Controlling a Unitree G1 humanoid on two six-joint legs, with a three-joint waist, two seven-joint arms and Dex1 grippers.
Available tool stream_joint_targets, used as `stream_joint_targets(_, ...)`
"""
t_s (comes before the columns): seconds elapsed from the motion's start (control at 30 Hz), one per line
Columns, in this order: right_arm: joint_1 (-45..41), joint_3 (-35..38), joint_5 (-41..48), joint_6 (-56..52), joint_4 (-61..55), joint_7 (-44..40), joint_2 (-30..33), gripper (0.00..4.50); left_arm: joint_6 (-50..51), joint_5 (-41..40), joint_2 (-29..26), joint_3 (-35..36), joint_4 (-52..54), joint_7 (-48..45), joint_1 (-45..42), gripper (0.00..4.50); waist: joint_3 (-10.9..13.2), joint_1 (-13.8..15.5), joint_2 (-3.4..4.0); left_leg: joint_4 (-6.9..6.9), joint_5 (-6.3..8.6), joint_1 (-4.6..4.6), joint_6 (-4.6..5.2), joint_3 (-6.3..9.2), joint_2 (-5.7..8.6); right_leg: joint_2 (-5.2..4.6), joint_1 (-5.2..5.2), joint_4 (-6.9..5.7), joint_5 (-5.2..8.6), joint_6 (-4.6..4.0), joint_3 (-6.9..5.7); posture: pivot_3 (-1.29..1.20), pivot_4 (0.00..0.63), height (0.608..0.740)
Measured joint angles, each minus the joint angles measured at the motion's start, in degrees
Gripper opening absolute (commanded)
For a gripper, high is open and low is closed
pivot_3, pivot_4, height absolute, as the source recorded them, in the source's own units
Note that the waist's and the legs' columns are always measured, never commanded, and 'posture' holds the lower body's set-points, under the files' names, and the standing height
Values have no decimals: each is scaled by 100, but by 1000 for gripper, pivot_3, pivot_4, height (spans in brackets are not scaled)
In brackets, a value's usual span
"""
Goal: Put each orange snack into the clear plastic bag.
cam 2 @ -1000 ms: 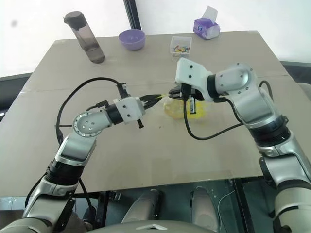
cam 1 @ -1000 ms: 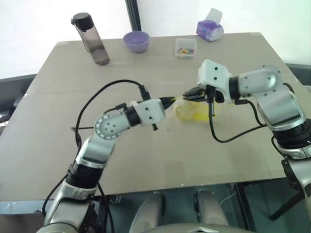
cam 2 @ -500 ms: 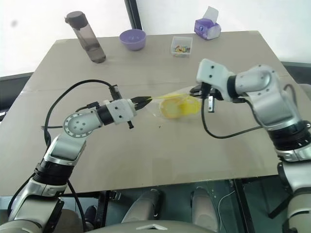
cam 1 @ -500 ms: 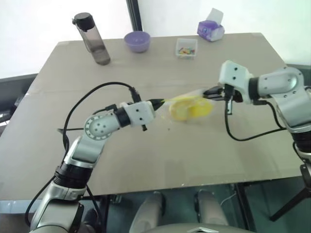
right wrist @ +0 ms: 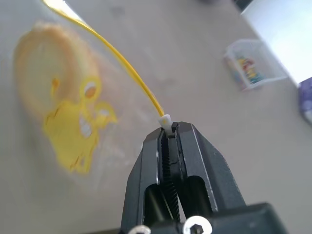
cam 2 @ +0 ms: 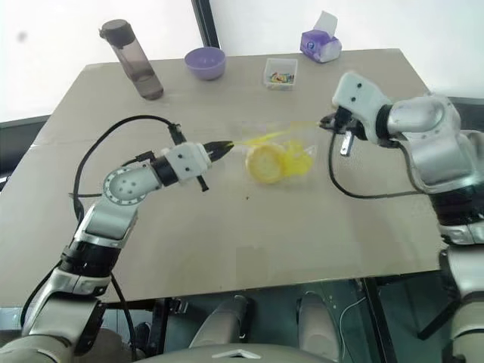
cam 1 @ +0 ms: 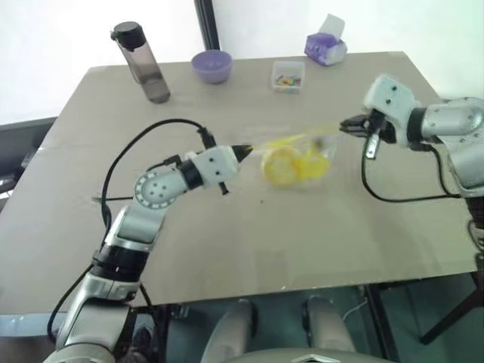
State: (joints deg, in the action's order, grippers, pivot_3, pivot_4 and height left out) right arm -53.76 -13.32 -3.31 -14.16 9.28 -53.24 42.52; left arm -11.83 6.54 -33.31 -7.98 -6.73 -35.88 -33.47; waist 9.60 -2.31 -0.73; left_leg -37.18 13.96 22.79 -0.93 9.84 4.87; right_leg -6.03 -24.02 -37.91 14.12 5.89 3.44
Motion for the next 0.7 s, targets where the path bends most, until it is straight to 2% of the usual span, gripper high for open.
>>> stream_joint_targets(0.17, -489, 114, -295, 638, 950, 919, -458, 87, -399, 749, 359, 41, -1067, 1297, -1135, 0, 1, 28, -3, 1, 1, 22, 1, 5, 9, -8, -9, 16, 0, 0, -4, 0, 150, 740)
stream_joint_targets(0.3, -360, 200, -188, 650, 846, 690, -366, 87, -540, 782, 392, 76, -1052, 1510, -1200, 0, -2, -17, -1, -1, 1, 76, 2, 3, 9, -10, -72, 8, 0, 0, -2, 0, 150, 740)
stream_joint_targets(0.4, 189, 208, 26, 429, 342, 165, -89, 87, -322, 498, 392, 33, -586, 1049, -490, 0, -3, -58, 1, -9, 1, 99, 2, -1, 8, -10, -100, -3, 0, 0, 4, 0, 150, 740)
stream_joint_targets(0.47, 773, 204, 153, 190, -50, -145, 58, 87, 55, -1, 327, -132, 71, 361, 441, 0, -3, -104, 1, -12, 1, 104, 2, -4, 6, -10, -108, -13, 0, 0, 12, 0, 150, 740)
stream_joint_targets(0.6, 1659, 210, 225, -173, -704, -260, 170, 87, 706, -520, 115, -403, 1326, -409, 1824, 0, -3, -123, 3, -12, 1, 94, 2, -7, -2, -4, -110, -25, 0, 0, 26, 0, 150, 740)
stream_joint_targets(0.67, 2082, 212, 276, -335, -982, -280, 202, 87, 1074, -661, 106, -388, 1688, -498, 2171, 0, -3, -94, 3, -17, 1, 93, 3, -13, -1, -2, -109, -34, -1, 0, 25, 0, 150, 740)
stream_joint_targets(0.7, 2255, 212, 305, -387, -1103, -305, 242, 687, 1202, -712, 91, -380, 1840, -512, 2309, 643, -4, -67, 4, -21, 1, 86, 4, -14, -2, -2, -103, -38, 0, 0, 26, 0, 150, 740)
